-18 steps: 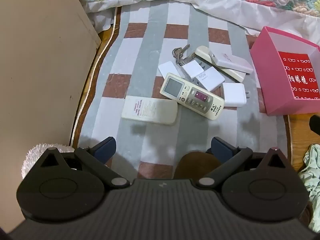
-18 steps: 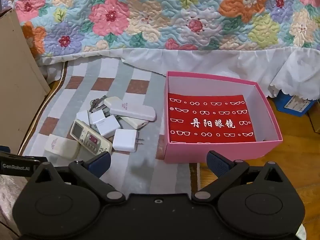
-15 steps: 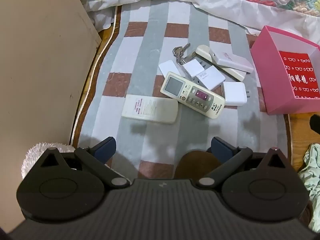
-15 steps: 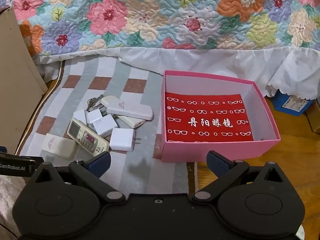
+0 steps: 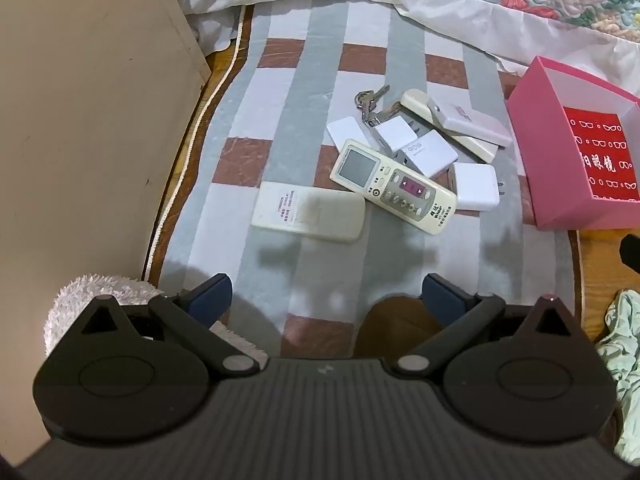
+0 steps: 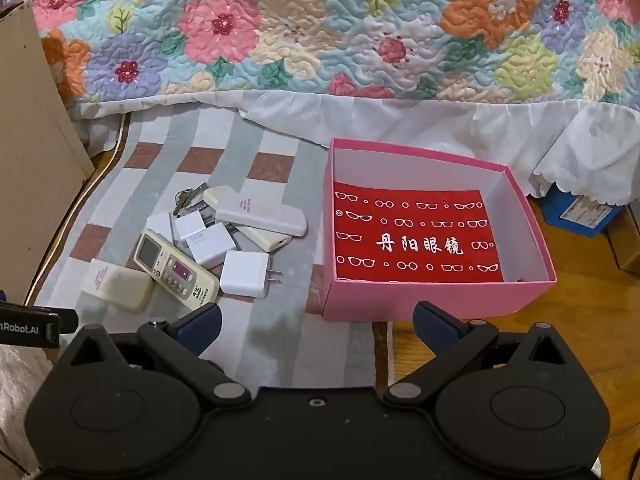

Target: Organize rigid objects

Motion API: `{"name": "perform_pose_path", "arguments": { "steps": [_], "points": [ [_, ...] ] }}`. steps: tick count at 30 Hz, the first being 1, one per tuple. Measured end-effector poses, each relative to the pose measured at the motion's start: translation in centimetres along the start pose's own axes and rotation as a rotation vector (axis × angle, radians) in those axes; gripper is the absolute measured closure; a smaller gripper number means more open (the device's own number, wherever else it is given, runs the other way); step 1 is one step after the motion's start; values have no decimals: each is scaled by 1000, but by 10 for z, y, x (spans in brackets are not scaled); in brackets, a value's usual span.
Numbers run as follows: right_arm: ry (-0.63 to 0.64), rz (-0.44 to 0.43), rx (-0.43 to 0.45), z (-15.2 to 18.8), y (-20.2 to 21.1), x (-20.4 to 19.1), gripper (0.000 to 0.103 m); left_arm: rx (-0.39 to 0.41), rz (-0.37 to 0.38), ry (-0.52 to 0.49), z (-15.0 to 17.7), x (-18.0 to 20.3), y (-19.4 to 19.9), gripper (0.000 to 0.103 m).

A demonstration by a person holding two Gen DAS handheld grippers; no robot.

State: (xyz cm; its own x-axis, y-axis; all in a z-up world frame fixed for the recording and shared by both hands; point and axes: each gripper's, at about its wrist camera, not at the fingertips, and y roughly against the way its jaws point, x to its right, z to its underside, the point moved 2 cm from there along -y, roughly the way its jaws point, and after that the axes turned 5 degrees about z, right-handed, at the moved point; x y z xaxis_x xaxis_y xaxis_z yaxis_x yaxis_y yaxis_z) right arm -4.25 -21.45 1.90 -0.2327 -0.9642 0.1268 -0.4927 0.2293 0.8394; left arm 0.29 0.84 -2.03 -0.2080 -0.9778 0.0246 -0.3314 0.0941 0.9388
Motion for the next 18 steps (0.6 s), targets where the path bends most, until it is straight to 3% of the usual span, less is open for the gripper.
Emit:
{"name": "perform_pose_path", "arguments": {
  "steps": [5, 18],
  "points": [
    [6, 6, 1, 0, 1, -2, 0, 32, 27, 41, -3, -5, 6, 0],
    [15, 21, -14, 0, -3, -5, 0, 74, -1, -4, 2, -6, 12, 0]
  ]
}}
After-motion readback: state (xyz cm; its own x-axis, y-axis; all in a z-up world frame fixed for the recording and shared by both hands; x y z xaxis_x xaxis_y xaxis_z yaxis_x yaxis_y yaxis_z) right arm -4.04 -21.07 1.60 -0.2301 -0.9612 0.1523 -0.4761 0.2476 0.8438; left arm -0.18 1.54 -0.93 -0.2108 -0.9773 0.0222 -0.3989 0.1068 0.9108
